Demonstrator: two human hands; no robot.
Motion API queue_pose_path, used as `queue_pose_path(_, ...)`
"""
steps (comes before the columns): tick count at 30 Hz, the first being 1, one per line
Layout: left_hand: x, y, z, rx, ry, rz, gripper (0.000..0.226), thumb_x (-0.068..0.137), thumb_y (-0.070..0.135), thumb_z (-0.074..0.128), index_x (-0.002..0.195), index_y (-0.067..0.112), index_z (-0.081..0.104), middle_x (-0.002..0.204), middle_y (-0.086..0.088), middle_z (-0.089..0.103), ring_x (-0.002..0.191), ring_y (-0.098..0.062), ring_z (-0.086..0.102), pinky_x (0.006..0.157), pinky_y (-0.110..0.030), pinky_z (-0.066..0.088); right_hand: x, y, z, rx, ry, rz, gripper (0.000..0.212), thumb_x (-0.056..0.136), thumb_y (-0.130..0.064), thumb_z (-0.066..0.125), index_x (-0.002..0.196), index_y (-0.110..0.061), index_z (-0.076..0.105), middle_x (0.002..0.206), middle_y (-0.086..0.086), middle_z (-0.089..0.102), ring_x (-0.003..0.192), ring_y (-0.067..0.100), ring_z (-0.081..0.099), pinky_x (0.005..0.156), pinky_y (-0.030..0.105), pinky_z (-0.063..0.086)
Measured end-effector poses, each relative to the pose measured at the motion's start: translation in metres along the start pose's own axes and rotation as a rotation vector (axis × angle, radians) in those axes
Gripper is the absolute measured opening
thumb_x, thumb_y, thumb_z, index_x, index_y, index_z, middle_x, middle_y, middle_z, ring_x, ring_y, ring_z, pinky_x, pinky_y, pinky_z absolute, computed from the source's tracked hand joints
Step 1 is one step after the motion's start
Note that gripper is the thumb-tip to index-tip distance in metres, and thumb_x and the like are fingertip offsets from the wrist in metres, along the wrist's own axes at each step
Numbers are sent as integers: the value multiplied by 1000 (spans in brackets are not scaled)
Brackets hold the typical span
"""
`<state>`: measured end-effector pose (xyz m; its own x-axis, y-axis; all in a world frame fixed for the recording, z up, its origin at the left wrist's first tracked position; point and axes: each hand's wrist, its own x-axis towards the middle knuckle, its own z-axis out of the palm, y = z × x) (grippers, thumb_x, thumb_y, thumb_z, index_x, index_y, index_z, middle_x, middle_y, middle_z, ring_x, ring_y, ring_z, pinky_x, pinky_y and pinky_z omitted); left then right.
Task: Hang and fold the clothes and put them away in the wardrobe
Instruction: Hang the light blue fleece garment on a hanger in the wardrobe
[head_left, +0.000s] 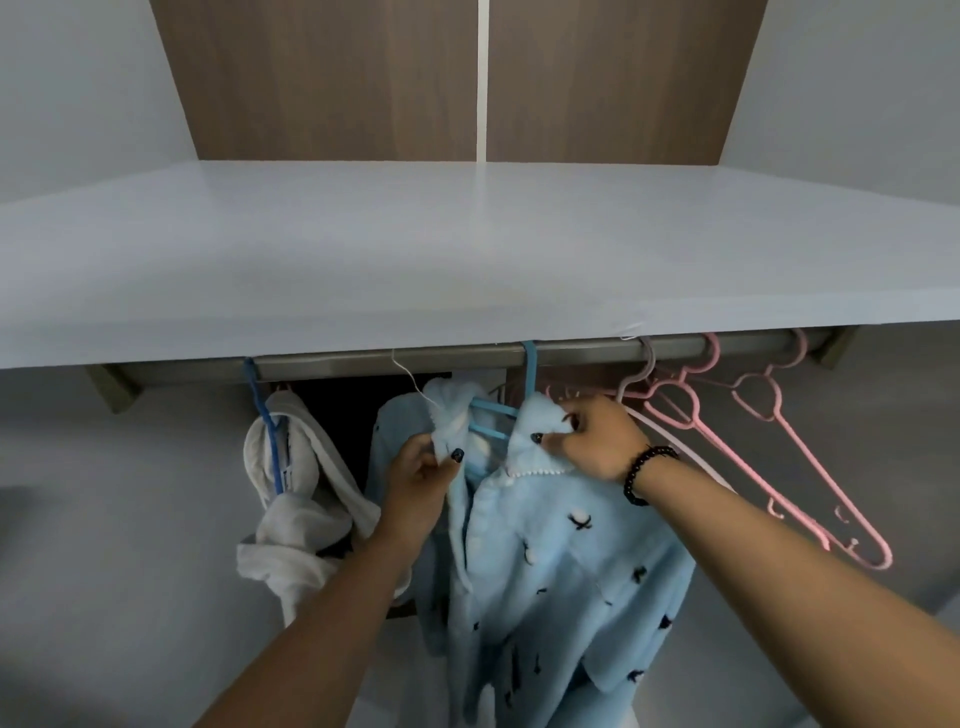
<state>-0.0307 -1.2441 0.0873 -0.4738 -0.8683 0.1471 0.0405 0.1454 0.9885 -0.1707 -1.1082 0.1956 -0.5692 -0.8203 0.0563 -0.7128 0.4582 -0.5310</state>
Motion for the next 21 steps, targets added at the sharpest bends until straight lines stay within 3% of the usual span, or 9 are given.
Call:
queue_pose_path(2, 0, 1, 0, -51, 16, 25, 22, 85, -6, 64, 88, 15, 59, 78, 4, 66, 66, 5, 61, 67, -13, 48, 0, 0, 2, -12, 11, 11, 29, 87, -23, 64, 111, -7, 65, 107, 12, 67, 100, 26, 62, 80, 26, 47)
queue_pose_path(4, -1, 3, 2, -23, 21, 43, 22, 85, -6, 64, 90, 15, 60, 82, 4, 65, 70, 2, 62, 69, -11, 48, 0, 1, 4, -37, 18, 19, 17, 85, -25, 63, 96, -12, 67, 89, 6, 67, 89, 25, 62, 67, 23, 46)
queue_pose_path(7, -2, 4, 4, 65, 13, 57, 23, 83, -3, 67, 81, 19, 60, 77, 3, 63, 68, -3, 57, 65, -10, 45, 0, -1, 7, -55, 17, 30, 11, 83, -24, 62, 79, -15, 66, 70, 1, 61, 70, 20, 58, 50, 21, 38)
queue_pose_path(10, -5, 4, 7, 111, -22, 45, 23, 81, -4, 68, 72, 15, 58, 67, 4, 60, 57, 4, 52, 57, -7, 41, 0, -4, 6, -65, -14, 34, 10, 81, -19, 59, 77, -15, 67, 68, 3, 61, 67, 19, 59, 46, 20, 36)
queue_pose_path(14, -10, 4, 8, 108, -40, 38, 25, 79, -5, 69, 67, 13, 55, 65, 4, 60, 54, 6, 53, 57, -8, 41, -1, -6, 2, -84, -43, 32, 23, 82, -17, 57, 60, -23, 51, 60, -2, 52, 61, 17, 52, 47, 21, 34)
queue_pose_path(18, -18, -2, 4, 49, -22, 14, 25, 78, -3, 72, 66, 6, 52, 63, -1, 53, 61, -8, 48, 59, -14, 40, -2, -4, 2, -85, -46, 28, 10, 84, -23, 59, 80, -15, 64, 65, 0, 58, 68, 19, 59, 51, 22, 41)
queue_pose_path(21, -26, -5, -2, -49, -13, 11, 14, 79, -3, 72, 79, -7, 58, 71, -8, 58, 69, -13, 53, 68, -22, 44, -5, -1, 4, -91, -25, 8, 23, 85, -27, 60, 100, -11, 63, 82, 4, 65, 82, 23, 63, 60, 25, 45)
